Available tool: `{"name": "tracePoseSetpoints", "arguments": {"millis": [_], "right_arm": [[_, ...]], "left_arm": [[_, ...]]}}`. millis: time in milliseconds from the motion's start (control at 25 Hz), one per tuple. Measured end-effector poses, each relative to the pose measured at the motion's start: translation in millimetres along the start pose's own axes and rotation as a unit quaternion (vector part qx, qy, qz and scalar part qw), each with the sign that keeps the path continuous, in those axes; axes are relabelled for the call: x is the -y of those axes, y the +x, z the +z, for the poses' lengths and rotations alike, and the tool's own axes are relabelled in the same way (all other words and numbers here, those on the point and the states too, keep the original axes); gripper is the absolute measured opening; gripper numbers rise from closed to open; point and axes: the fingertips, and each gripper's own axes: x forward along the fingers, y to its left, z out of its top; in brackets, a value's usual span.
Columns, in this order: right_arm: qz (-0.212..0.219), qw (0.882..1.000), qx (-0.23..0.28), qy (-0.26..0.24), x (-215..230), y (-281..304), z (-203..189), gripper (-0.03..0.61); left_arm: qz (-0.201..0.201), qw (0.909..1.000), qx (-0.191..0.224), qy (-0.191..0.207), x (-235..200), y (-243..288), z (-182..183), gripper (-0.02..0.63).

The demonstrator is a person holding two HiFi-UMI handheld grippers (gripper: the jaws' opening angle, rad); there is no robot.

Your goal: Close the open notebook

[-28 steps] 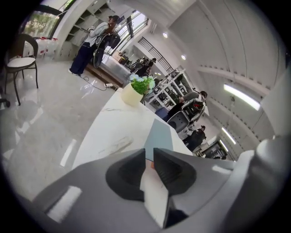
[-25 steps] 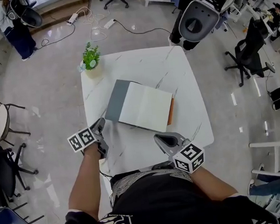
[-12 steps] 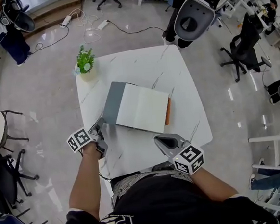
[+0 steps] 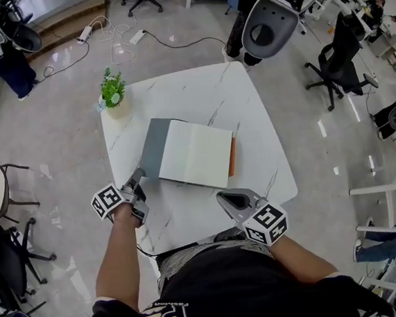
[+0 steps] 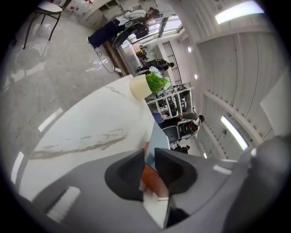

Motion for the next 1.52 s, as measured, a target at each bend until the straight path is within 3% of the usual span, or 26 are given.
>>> {"name": "tracePoseSetpoints", "arguments": {"millis": [400, 960, 1200, 1360, 1520], "right_arm": [[0.006, 1.000, 0.009, -0.009, -5.0, -3.5, 4.7, -0.006], [0.012, 0.999, 0.027, -0.012, -3.4, -18.7, 4.3, -0.006], [0.015, 0.999, 0.038, -0.010, 1.9, -28.3, 3.2, -0.006], [0.015, 0.999, 0.042, -0.008, 7.4, -34.6, 3.2, -0.006], [0.013, 0.999, 0.049, -0.006, 14.9, -42.3, 3.6, -0.006]], "left_arm": [[-0.043, 0.9990, 0.007, 0.005, 31.7, -17.9, 5.9, 0.083], [-0.071, 0.9886, -0.003, 0.133, 115.0, -31.7, 1.7, 0.067], [-0.089, 0.9824, -0.011, 0.164, 149.7, -29.7, -16.3, 0.067], [-0.091, 0.9734, -0.027, 0.209, 170.2, -26.2, -29.0, 0.067], [-0.077, 0.9545, -0.044, 0.285, 190.0, -18.9, -44.9, 0.067]]}}
